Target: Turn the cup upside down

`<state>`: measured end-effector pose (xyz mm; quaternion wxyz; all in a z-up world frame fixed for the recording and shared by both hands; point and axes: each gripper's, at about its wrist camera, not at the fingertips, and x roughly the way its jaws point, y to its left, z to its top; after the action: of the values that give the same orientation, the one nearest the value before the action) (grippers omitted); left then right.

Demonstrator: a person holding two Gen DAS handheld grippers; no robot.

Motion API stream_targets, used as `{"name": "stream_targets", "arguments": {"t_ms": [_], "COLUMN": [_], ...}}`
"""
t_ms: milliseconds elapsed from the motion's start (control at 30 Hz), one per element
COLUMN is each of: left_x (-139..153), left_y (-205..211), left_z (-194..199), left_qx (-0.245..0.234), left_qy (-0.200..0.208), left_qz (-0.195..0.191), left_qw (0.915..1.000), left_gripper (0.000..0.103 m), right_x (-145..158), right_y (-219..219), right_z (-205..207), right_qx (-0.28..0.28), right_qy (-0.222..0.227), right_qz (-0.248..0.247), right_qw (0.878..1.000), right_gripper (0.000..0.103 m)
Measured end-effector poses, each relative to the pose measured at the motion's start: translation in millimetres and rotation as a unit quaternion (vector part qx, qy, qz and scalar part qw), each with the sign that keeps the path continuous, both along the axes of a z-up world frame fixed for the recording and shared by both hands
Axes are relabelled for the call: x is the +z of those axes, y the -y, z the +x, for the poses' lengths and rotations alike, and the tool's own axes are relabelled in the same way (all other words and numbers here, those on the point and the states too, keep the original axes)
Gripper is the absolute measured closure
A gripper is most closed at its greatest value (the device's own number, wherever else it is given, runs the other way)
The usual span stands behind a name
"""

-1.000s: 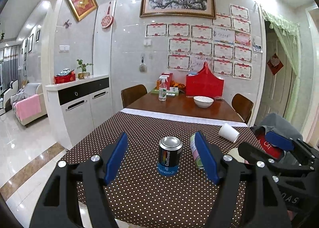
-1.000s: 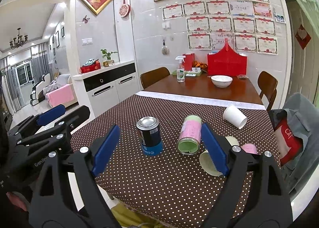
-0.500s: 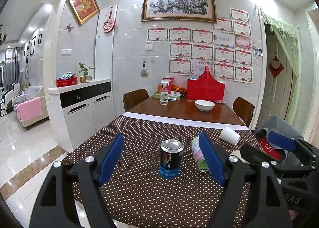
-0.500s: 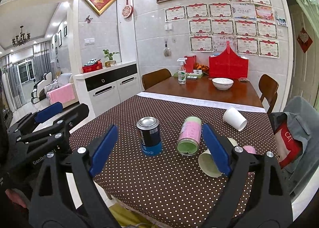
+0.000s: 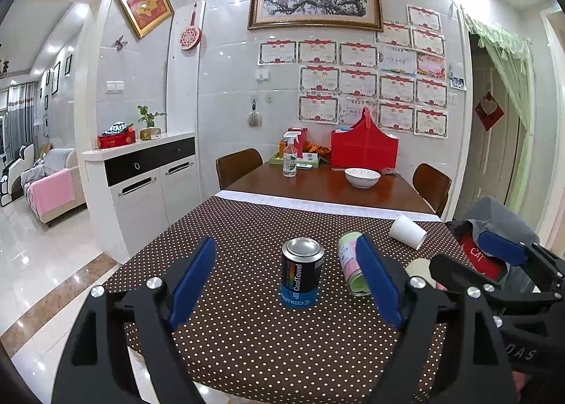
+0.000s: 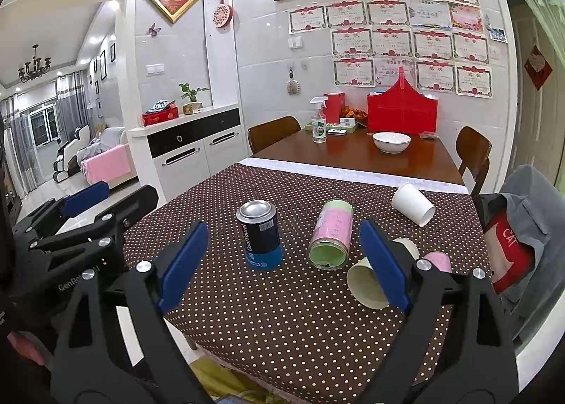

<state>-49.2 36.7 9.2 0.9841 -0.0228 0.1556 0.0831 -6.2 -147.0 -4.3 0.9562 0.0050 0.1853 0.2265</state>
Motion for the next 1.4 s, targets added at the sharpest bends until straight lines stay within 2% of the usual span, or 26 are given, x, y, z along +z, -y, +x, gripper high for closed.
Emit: {"name": "stream_targets", "arguments": {"t_ms": [1400], "left_x": [-7.4], "left_y": [4.0], "left_z": [5.0], "left_qx": [0.000], "left_qy": [-0.002], "left_qz": [0.000], "left_qw": [1.0000], "left_gripper": [0.022], "right_x": [-5.9], "right_y": [-0.4], "right_z": [1.8], "right_qx": [0.003], "right_qy": [-0.008], "right_qz": [0.002], "right_qw": [1.000], "right_gripper": [0.016]}}
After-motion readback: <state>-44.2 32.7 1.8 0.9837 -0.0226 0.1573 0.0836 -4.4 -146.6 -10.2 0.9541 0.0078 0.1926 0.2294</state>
